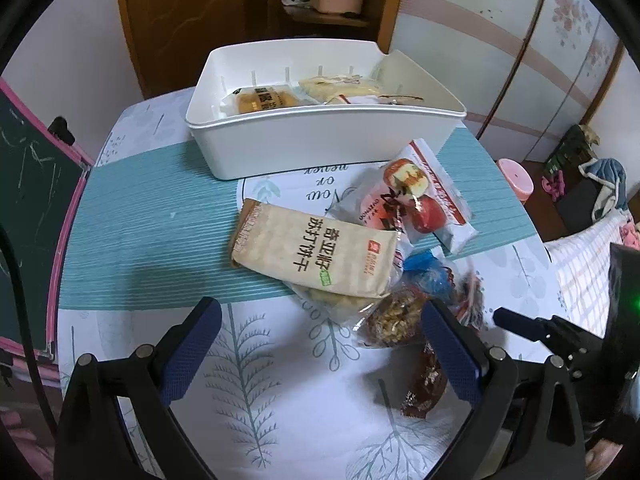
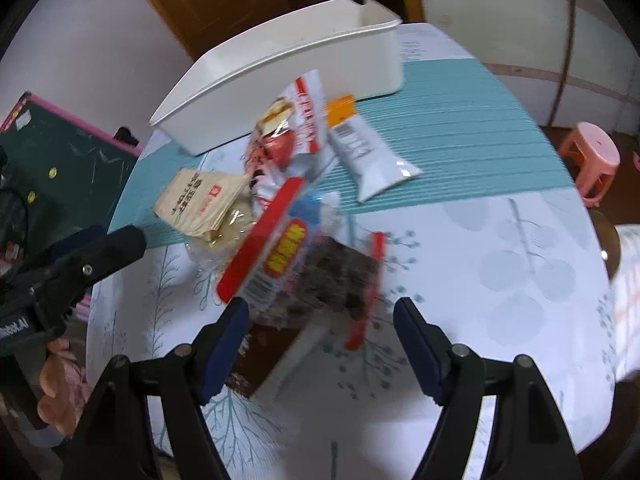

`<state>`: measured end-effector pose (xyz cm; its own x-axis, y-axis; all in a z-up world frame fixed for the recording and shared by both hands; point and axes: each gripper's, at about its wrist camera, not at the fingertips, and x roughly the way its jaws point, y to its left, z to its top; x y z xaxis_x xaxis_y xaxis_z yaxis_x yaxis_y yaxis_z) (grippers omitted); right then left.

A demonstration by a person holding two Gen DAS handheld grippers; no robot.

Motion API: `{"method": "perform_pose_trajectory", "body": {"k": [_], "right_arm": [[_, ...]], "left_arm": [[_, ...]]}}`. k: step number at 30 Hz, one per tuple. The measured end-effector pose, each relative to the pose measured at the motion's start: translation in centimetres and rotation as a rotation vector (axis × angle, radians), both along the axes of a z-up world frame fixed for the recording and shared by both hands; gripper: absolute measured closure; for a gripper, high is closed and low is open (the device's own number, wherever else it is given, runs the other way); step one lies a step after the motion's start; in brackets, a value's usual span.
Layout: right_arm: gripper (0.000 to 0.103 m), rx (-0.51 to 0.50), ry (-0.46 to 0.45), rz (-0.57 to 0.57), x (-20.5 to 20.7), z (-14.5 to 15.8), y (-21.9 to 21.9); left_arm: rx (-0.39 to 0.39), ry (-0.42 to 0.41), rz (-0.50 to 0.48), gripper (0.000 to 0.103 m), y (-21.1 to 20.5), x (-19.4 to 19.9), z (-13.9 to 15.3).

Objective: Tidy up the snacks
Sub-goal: 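Grasp the beige biscuit pack with the left tool while the right tool grasps the red-striped bag, then lift both packs over the white tray and open both tools to drop them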

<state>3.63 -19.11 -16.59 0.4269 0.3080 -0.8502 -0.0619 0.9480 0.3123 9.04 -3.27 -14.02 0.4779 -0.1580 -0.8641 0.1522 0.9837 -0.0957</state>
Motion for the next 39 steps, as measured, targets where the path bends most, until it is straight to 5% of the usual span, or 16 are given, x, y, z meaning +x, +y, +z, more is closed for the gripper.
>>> {"method": "perform_pose_trajectory", "body": {"k": [10,16,19,23,28,34,37,39], "right_arm": [[0.031,-0.095,-0.069,0.066,1.8,-0.7,2.5],[0.057,-0.049,-0.072,0.04,1.7,-0.9,0.2],[0.086,-0.051,-0.06,0.004,1.7,-1.2,-0.9],[0.087,0.044,-0.031,-0.024,1.8,-1.8,-2.3],[0.087,0.035,-0.034,-0.024,1.4,-1.7,-2.5],[0.087,0.042,-0.03,-0.028,1.4,-1.5,-2.5],[0.087,0.041,-0.027,-0.035,1.4,-1.5,-2.5],[0.087,0.048,-0.022,-0.048,1.5,-1.3,-2.7]], "left_arm": [[-0.089,0.058,0.115,0.003,2.3,2.6,-1.5],[-0.212,0.121,0.23,0.003,4.2,5.6,-3.7],[-0.266,0.16,0.275,0.003,4.8,6.8,-5.1],[-0.339,0.223,0.307,0.006,4.9,8.2,-6.9],[-0.347,0.208,0.3,0.044,4.3,9.5,-7.6],[-0.351,0.186,0.266,0.056,4.2,9.8,-7.7],[-0.328,0.165,0.218,0.083,3.9,9.3,-6.5],[-0.313,0.156,0.196,0.086,3.8,8.7,-5.5]]}}
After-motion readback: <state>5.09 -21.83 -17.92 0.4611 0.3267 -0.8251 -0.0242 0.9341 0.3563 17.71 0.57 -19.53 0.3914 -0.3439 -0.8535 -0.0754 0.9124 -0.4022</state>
